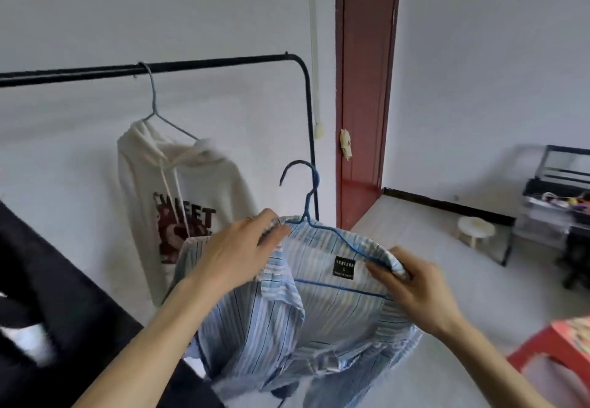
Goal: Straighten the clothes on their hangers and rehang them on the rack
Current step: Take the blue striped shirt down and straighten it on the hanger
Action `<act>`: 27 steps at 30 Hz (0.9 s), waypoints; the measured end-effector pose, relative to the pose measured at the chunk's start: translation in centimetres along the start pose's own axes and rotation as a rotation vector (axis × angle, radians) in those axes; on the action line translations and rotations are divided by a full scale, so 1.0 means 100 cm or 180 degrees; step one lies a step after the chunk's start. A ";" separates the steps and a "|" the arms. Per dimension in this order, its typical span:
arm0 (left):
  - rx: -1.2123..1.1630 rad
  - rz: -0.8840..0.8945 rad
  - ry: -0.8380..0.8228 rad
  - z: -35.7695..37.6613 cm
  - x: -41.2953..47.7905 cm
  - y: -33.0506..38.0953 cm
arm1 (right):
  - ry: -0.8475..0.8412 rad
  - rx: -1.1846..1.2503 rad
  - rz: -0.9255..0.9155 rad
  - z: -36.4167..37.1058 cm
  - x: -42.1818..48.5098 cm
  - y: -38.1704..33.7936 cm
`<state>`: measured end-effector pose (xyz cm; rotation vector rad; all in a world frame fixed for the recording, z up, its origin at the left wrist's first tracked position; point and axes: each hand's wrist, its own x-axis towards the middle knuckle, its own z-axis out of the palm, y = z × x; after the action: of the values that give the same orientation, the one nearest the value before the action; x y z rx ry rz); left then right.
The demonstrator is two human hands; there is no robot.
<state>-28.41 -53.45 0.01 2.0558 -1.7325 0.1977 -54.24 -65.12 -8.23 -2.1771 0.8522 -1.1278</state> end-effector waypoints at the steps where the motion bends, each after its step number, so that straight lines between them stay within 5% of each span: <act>1: -0.0086 0.0002 0.0068 0.017 -0.005 0.009 | 0.0120 -0.0310 0.0055 -0.010 -0.008 0.017; 7: -0.0649 -0.0294 0.0013 0.116 -0.035 0.051 | 0.0598 -0.1763 0.0240 -0.042 -0.061 0.096; 12: -0.0539 -0.0407 -0.0067 0.169 -0.053 0.080 | 0.0533 -0.1021 0.0870 -0.034 -0.081 0.109; 16: -0.0703 -0.0371 0.0010 0.184 -0.053 0.095 | 0.0293 -0.0667 0.0420 -0.027 -0.080 0.080; 22: -0.1390 -0.0178 0.0200 0.180 -0.048 0.087 | -0.0101 -0.1845 0.0447 -0.042 -0.057 0.090; 27: -0.1133 -0.0334 -0.0082 0.184 -0.056 0.056 | -0.0149 -0.0702 0.0558 -0.026 -0.045 0.114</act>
<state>-38.10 -56.79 -17.18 1.8838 -1.5393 -0.1601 -61.73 -69.72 -17.21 -2.2414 1.1691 -0.9310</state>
